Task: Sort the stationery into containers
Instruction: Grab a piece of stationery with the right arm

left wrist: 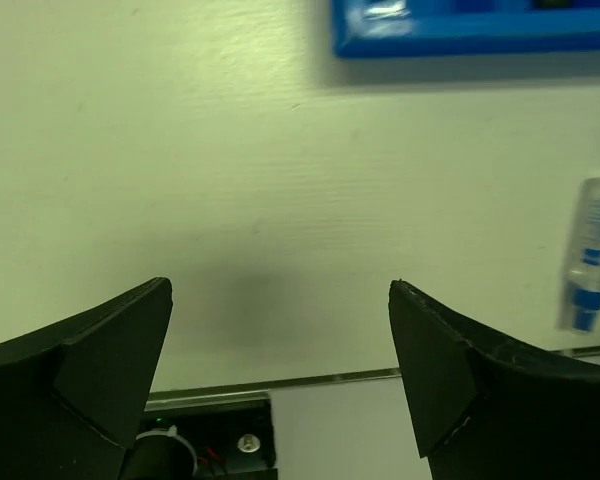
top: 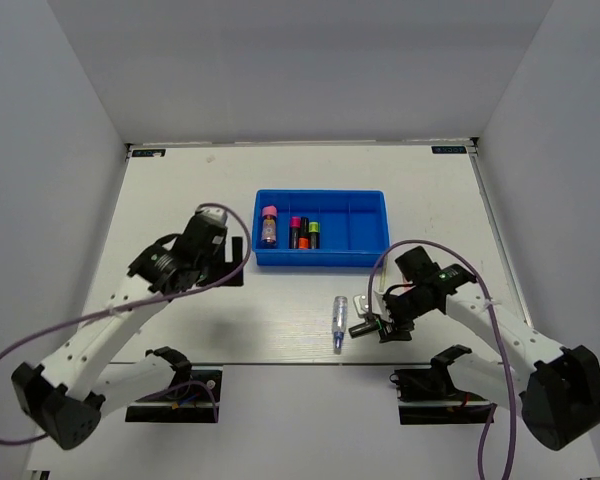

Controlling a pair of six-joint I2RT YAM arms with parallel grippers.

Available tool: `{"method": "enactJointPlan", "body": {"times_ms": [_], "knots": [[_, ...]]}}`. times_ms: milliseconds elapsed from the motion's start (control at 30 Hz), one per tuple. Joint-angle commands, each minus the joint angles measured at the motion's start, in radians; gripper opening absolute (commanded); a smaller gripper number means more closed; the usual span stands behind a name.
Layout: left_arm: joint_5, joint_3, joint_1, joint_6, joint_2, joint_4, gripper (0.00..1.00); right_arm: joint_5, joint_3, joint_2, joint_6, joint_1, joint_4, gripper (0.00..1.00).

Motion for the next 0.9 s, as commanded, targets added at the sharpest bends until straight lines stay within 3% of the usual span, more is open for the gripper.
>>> {"method": "enactJointPlan", "body": {"times_ms": [0,367,567,667,700,867], "knots": [[0.002,-0.127,0.061,0.044,-0.153,-0.017,1.0,-0.033,-0.023,0.037,-0.061,0.012,0.054,0.63],[-0.001,-0.269,0.085,0.06,-0.332,0.008,1.0,0.139,-0.092,0.124,0.091,0.05,0.309,0.61],[0.012,-0.339,0.085,0.041,-0.355,0.031,1.0,0.203,-0.097,0.186,0.09,0.078,0.321,0.58],[0.02,-0.364,0.085,0.031,-0.366,0.035,1.0,0.223,-0.098,0.221,0.079,0.089,0.304,0.49],[0.022,-0.367,0.087,0.029,-0.372,0.039,1.0,0.225,-0.101,0.226,0.074,0.09,0.284,0.37],[0.022,-0.387,0.087,0.02,-0.402,0.029,1.0,0.279,-0.124,0.209,0.038,0.107,0.22,0.02]]}}
